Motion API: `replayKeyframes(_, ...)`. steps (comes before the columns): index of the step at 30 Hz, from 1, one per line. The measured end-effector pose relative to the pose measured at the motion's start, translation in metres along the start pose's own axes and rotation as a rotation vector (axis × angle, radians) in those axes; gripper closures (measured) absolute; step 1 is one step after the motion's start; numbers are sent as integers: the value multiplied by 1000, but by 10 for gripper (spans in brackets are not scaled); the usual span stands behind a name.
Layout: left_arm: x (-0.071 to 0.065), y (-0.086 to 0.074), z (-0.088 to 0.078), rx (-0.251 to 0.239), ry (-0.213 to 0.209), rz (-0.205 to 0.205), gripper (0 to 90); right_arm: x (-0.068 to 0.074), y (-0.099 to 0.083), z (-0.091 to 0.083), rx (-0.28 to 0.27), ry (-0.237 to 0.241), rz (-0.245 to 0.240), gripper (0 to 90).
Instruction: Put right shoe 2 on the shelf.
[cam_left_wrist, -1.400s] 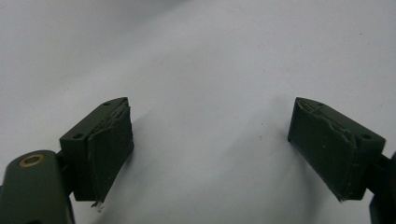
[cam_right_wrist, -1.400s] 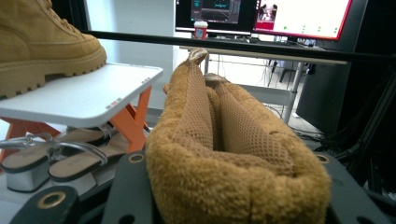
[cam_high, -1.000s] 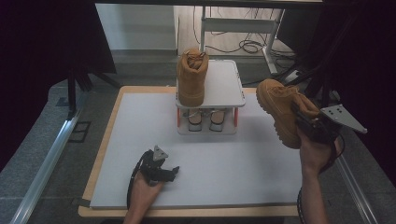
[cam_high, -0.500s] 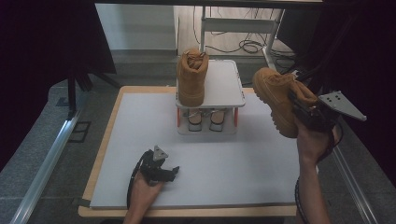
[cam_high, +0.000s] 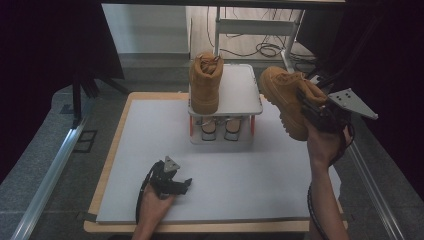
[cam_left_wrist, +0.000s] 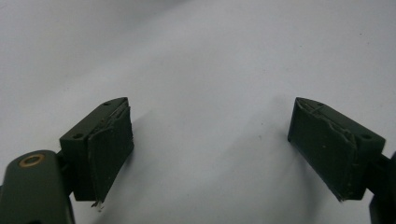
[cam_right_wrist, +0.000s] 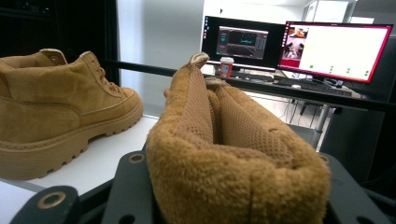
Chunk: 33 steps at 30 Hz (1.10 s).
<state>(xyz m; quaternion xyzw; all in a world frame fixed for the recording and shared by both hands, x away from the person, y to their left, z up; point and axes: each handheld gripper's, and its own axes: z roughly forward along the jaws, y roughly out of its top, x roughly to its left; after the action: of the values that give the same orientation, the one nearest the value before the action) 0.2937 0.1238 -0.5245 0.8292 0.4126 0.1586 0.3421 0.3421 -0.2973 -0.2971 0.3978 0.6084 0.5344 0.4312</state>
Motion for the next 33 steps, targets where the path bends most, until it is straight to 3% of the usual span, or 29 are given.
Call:
replayKeyframes(16, 0, 0, 0, 4, 0, 6, 139, 25, 6, 27, -4, 58, -19, 563)
replayKeyframes(33, 0, 0, 0, 3, 0, 6, 139, 59, 8, 68, 27, 105, -50, 563)
